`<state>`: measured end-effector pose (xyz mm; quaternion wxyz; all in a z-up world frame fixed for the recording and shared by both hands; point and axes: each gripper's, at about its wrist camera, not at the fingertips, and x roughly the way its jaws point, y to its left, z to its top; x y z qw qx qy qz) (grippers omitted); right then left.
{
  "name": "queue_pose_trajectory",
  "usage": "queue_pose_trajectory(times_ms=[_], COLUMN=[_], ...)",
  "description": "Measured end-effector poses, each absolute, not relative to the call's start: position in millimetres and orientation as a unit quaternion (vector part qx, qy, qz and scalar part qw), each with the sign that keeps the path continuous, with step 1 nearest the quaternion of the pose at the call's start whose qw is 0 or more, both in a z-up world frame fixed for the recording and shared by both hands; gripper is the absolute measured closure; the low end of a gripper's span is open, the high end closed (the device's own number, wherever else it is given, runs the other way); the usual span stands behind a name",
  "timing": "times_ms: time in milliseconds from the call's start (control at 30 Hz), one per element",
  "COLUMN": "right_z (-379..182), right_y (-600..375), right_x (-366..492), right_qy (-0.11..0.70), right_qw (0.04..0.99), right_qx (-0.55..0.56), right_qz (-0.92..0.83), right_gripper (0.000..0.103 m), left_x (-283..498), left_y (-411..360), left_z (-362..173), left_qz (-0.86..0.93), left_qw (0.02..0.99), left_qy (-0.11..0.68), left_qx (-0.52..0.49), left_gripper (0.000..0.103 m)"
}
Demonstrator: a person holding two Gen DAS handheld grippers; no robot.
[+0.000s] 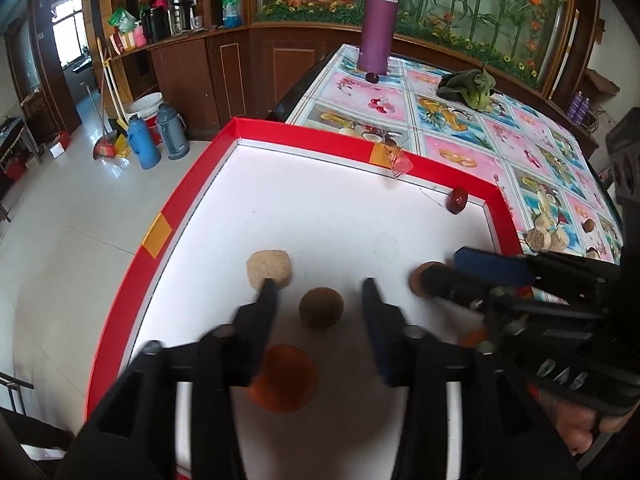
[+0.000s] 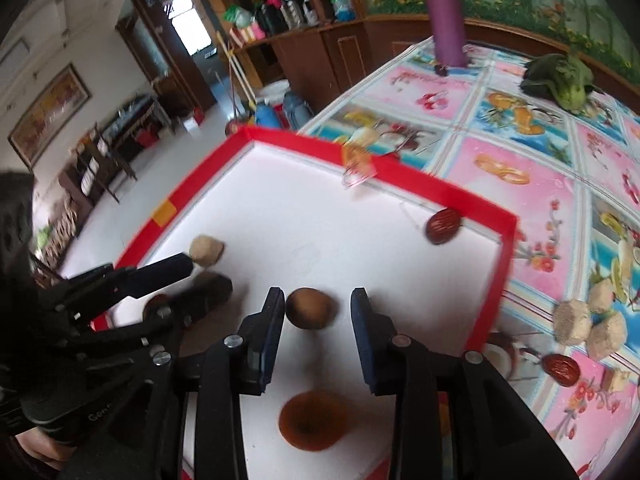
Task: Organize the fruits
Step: 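Carry both brown nuts over the tray and open both grippers to drop them, then move both grippers back toward the beige cubes on the tablecloth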
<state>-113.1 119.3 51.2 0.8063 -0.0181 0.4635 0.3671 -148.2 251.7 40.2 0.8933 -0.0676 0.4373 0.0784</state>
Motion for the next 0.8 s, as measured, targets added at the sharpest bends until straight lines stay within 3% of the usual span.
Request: queue_pose_trajectory(times_ms=[133,300,800], right_z=[64,76,56], right_y=[87,38,-109], right_x=[-112,-108,-122], right_qy=[0.447,0.427,0.427], right_qw=[0.822,0.842,0.873], right_qx=[0.006,0.026,0.055], right_qz=[0.353,0.328,0.230], right_gripper=[0.069,0.068,0.063], left_x=[-153,-158,-149], left_y=[239,208,89], left_z=[55,74,70], left_qz=[0.069,0.037,-0.076], left_qw=[0.903,0.914,0.902], left_qy=[0.420,0.400,0.425], left_qx=[-0.063,-0.054,0.011], left_gripper=[0.045,0.030,0.030])
